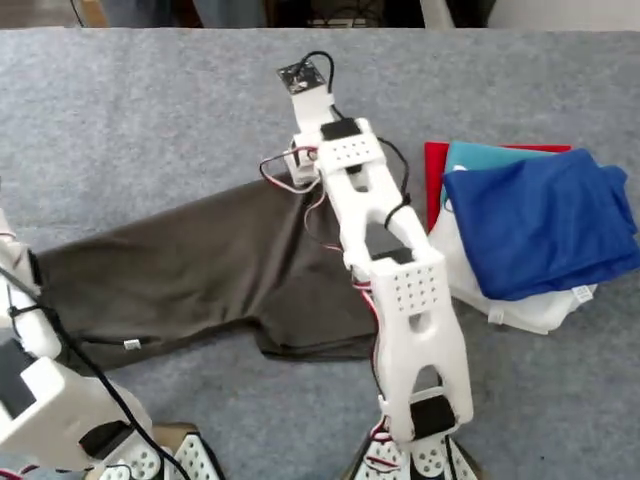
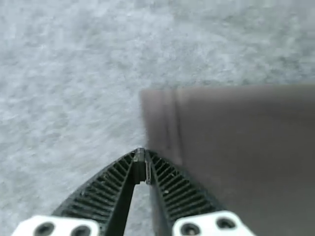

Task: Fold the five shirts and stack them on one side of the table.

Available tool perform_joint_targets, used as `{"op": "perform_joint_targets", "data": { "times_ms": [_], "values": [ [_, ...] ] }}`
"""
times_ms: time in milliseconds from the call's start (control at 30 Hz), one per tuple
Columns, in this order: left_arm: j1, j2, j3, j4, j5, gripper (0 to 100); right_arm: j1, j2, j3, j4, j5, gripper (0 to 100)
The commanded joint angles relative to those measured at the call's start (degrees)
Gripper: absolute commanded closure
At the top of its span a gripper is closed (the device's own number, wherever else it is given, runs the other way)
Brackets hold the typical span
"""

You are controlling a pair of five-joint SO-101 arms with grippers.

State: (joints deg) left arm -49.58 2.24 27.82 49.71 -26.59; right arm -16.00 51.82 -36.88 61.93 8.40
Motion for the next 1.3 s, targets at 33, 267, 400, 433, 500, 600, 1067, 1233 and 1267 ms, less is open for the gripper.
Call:
{"op": "perform_joint_targets", "data": {
  "times_ms": [33, 267, 400, 433, 500, 600, 1067, 1233, 1267],
  "values": [
    [-1.9, -5.3, -7.8, 7.6, 0.6, 97, -1.8, 0.9, -14.1, 14.3, 0.1, 98.5],
    [2.4, -20.9, -9.0, 23.8, -0.1, 97, -8.0, 0.8, -30.5, 33.8, 9.4, 98.5],
    [7.3, -27.5, -0.9, 27.1, -9.3, 97, -7.1, 0.9, -42.7, 39.1, 10.0, 98.5],
    [7.4, -27.3, 0.8, 27.6, -9.8, 97, -6.5, 0.9, -45.2, 39.1, 10.0, 98.5],
    [7.4, -25.4, 3.7, 28.9, -9.9, 97, -5.5, 1.1, -48.1, 39.2, 10.0, 98.5],
    [4.8, -19.2, 4.5, 29.6, -9.8, 97, -4.3, 1.1, -47.2, 39.2, 10.0, 98.5],
    [-3.6, -12.6, -2.1, 44.5, -17.2, 97, -3.5, 15.0, -32.5, 26.3, 10.0, 98.5],
    [-5.4, -5.9, 1.8, 36.9, -18.2, 97, -3.0, 16.5, -40.5, 28.4, 8.4, 98.5],
    [-5.6, -4.7, 1.8, 37.4, -19.2, 97, -2.9, 16.5, -41.8, 28.8, 8.5, 98.5]
  ]
}}
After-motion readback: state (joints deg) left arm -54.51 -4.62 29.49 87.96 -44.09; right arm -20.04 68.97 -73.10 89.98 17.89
